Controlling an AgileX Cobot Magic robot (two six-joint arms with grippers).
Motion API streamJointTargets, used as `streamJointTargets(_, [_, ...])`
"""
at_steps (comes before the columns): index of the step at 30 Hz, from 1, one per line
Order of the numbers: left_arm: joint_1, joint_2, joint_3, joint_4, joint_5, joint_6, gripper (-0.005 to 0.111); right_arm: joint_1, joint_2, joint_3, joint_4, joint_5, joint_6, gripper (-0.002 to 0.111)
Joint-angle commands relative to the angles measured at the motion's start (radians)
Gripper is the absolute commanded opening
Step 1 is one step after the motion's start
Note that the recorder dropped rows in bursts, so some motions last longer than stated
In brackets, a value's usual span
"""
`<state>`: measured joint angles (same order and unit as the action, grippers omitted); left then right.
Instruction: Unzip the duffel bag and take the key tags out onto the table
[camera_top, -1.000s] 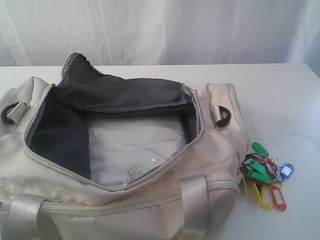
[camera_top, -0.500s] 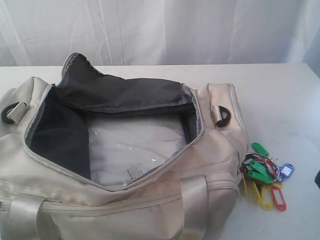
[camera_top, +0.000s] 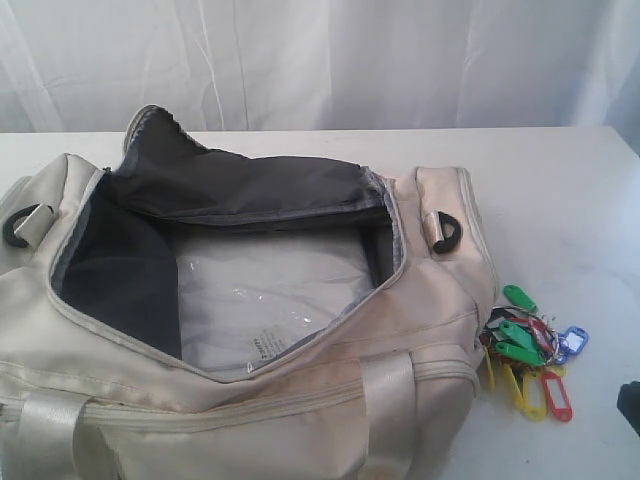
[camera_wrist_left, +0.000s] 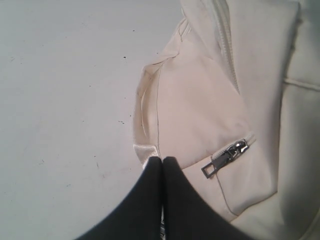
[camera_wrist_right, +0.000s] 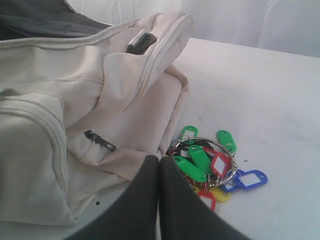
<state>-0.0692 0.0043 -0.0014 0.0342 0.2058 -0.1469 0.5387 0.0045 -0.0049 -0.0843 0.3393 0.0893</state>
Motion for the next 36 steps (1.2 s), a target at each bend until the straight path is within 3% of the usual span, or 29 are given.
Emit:
streamJointTargets(1, [0.003, -0.004, 0.001, -0.003, -0.003, -0.007, 0.000, -0.015, -0.004, 0.005, 0.002, 0.003, -0.006, 0.000])
streamJointTargets(4, [0.003, -0.004, 0.001, -0.003, -0.003, -0.007, 0.000, -0.094, -0.004, 0.005, 0.002, 0.003, -0.006, 0.000])
streamJointTargets(11, [0.003, -0.004, 0.001, -0.003, -0.003, -0.007, 0.000, -0.417, -0.004, 0.005, 0.007, 0.003, -0.006, 0.000])
streamJointTargets(14, [0.003, -0.004, 0.001, -0.003, -0.004, -0.007, 0.000, -0.478, -0.004, 0.005, 0.007, 0.003, -0.006, 0.000])
streamJointTargets(21, [0.003, -0.004, 0.001, -0.003, -0.004, -0.007, 0.000, -0.467, -0.004, 0.005, 0.111, -0.004, -0.006, 0.000])
streamJointTargets(36, [0.003, -0.004, 0.001, -0.003, -0.004, -0.007, 0.000, -0.410, -0.004, 0.005, 0.108, -0.002, -0.034, 0.000])
